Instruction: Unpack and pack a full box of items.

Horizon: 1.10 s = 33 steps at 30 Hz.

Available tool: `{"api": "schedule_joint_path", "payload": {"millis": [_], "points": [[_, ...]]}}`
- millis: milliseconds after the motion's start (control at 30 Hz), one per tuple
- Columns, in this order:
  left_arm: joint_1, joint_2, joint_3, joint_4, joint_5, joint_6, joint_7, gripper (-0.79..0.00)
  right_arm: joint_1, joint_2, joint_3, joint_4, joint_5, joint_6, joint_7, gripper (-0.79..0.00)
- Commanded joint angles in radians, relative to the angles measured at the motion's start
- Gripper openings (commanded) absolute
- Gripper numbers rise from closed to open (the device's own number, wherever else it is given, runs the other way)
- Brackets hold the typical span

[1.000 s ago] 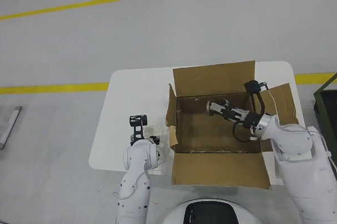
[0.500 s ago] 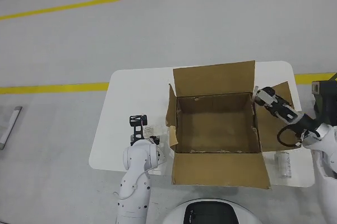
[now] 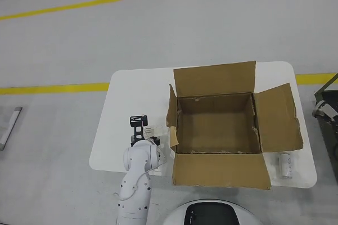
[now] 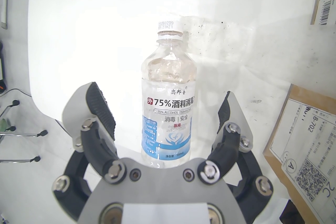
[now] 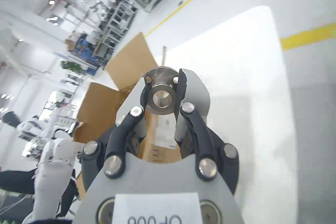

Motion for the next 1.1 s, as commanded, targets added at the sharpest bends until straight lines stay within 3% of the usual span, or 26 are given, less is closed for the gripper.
{"api": "schedule_joint_path", "payload": {"millis": [0,333,467,800,1067], "points": [[0.0,0.0,0.0,0.0,0.0,0.0,0.0,0.0,-0.019,0.005,-0.001,-0.014,-0.107,0.079,0.018,-0.785],[0.0,0.0,0.0,0.0,0.0,0.0,0.0,0.0,0.039,0.035,-0.221,0.015,-0.677,0.317,0.136,-0.785],[0.0,0.0,0.0,0.0,0.0,0.0,0.0,0.0,0.091,0.042,-0.294,0.043,-0.823,0.385,0.219,-0.785],[0.0,0.0,0.0,0.0,0.0,0.0,0.0,0.0,0.149,0.052,-0.356,0.11,-0.912,0.422,0.424,-0.785],[0.0,0.0,0.0,0.0,0.0,0.0,0.0,0.0,0.156,0.053,-0.396,0.129,-0.908,0.421,0.479,-0.785]]}}
